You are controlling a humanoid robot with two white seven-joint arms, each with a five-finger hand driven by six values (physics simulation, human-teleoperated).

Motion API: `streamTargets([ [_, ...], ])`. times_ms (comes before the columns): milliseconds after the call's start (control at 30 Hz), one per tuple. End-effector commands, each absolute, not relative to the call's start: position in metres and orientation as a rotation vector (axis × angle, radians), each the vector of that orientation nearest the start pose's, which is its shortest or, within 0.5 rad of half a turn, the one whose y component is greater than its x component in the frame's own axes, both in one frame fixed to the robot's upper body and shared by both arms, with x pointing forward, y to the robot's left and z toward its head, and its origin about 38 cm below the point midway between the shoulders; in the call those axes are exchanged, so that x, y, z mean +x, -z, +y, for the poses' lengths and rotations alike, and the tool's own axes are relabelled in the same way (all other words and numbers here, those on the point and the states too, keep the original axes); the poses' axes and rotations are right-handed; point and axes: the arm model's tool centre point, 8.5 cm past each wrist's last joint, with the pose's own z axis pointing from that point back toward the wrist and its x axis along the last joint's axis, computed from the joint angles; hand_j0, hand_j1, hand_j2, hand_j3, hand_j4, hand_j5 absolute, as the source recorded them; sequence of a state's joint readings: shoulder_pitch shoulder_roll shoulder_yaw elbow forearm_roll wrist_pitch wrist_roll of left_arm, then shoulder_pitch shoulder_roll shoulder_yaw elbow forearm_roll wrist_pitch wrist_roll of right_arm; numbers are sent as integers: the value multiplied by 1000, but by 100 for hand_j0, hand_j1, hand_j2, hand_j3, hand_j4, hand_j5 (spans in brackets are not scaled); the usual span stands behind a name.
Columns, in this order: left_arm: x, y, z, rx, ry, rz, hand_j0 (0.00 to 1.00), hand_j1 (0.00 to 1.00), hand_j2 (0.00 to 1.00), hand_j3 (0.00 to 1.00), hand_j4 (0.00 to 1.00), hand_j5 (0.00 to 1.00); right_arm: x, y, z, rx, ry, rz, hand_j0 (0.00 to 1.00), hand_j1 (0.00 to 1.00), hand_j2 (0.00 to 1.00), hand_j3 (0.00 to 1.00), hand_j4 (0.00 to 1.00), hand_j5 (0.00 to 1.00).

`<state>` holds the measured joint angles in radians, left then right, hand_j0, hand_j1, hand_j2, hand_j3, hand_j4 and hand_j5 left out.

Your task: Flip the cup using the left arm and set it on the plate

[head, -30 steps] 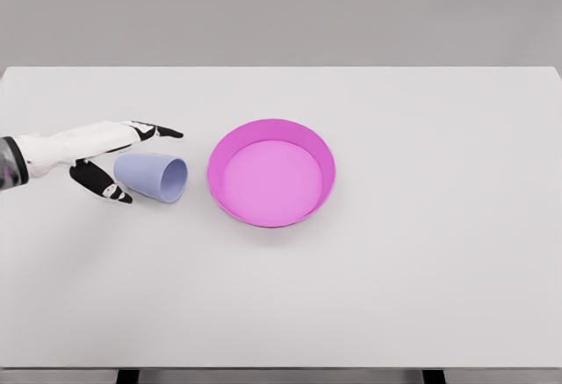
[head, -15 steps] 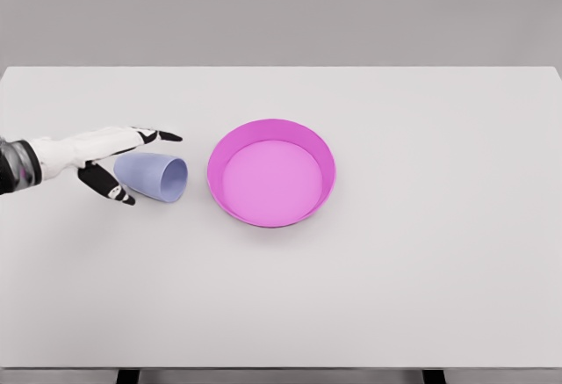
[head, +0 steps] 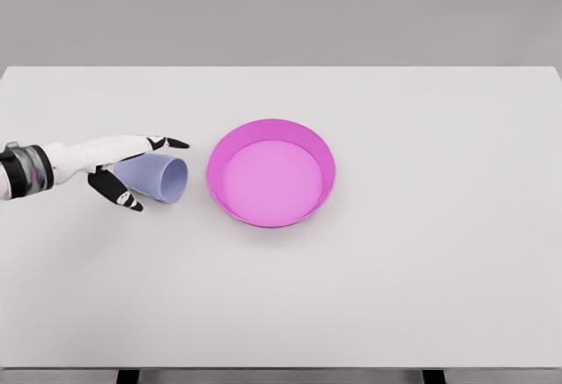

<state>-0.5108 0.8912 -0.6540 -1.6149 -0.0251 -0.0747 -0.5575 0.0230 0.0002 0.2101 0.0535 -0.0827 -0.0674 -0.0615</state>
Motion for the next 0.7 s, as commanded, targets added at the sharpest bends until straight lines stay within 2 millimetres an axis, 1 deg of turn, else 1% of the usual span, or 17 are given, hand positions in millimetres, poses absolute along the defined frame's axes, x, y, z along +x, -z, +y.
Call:
streamTargets([
  [0, 409, -177, 307, 149, 1591, -1191, 100, 100, 100, 100, 100, 100, -25, 259, -280, -150, -127, 10, 100, 100, 100, 100, 100, 100],
  [100, 408, -173, 306, 144, 1591, -1171, 100, 100, 100, 100, 100, 100, -25, 259, -280, -150, -127, 10, 100, 100, 100, 100, 100, 100],
  [133, 409, -172, 307, 148, 1575, -1155, 98, 98, 98, 98, 98, 98, -25, 259, -280, -150, -127, 10, 100, 100, 100, 100, 100, 100],
  [167, 408, -172, 306, 143, 1570, -1156, 90, 90, 90, 90, 90, 90, -25, 259, -280, -150, -127, 10, 100, 100, 100, 100, 100, 100],
  [200, 408, -173, 306, 139, 1570, -1159, 85, 85, 85, 85, 85, 85, -25, 259, -280, -150, -127, 10, 100, 100, 100, 100, 100, 100],
  [233, 409, -174, 306, 139, 1566, -1162, 76, 76, 76, 76, 76, 76, -25, 259, -280, -150, -127, 10, 100, 100, 100, 100, 100, 100],
  [333, 409, -177, 304, 98, 1532, -1187, 61, 61, 61, 61, 61, 61, -25, 259, -280, -150, -127, 10, 100, 100, 100, 100, 100, 100],
  [500, 408, -180, 304, 48, 1490, -1211, 57, 57, 57, 57, 57, 57, -25, 259, -280, -150, -127, 10, 100, 100, 100, 100, 100, 100],
  [633, 407, -184, 302, -28, 1434, -1242, 46, 46, 46, 46, 46, 46, -25, 259, -280, -150, -127, 10, 100, 100, 100, 100, 100, 100],
  [667, 407, -187, 301, -48, 1419, -1257, 45, 45, 45, 45, 45, 45, -25, 259, -280, -150, -127, 10, 100, 100, 100, 100, 100, 100],
])
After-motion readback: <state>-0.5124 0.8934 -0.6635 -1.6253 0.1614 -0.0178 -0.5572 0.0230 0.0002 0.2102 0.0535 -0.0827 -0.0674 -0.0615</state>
